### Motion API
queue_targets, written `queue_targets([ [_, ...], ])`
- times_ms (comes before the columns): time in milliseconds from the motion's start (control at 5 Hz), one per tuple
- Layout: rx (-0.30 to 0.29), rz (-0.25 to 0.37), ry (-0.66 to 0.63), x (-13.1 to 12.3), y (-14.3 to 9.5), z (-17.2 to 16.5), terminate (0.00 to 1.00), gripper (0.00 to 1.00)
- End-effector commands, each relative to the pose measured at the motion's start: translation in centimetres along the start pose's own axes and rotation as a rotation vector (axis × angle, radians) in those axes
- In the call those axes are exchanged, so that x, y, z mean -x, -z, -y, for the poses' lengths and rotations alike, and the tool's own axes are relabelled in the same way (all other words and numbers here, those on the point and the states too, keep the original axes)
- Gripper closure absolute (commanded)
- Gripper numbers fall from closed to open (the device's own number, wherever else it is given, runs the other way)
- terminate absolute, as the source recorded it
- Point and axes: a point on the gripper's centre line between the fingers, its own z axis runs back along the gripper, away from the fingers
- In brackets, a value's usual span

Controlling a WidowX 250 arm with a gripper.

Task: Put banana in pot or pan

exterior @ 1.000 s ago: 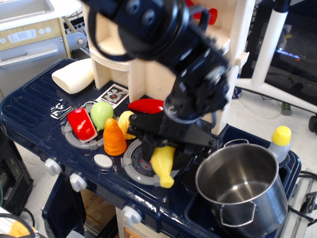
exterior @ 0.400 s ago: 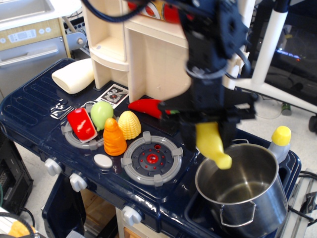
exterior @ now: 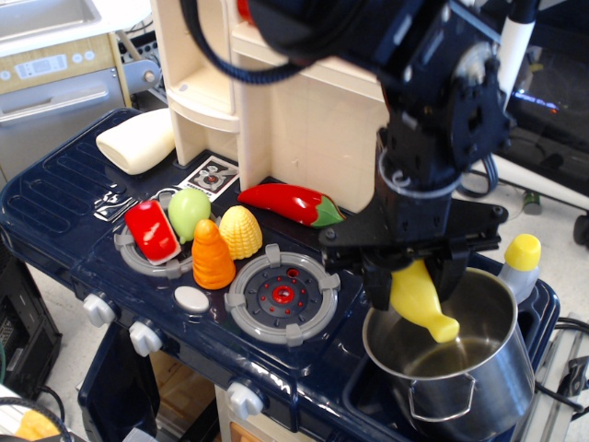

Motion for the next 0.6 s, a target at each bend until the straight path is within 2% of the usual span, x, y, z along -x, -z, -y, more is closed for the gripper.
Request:
queue_targets([
  [0, 0.047, 0.154, -0.15, -0.46, 0.71, 2.62, 0.0, 0.0],
  [200, 0.047, 0.154, -0.15, -0.46, 0.71, 2.62, 0.0, 0.0],
  [400, 0.047, 0.154, -0.15, -0.46, 0.71, 2.62, 1.0, 0.0],
])
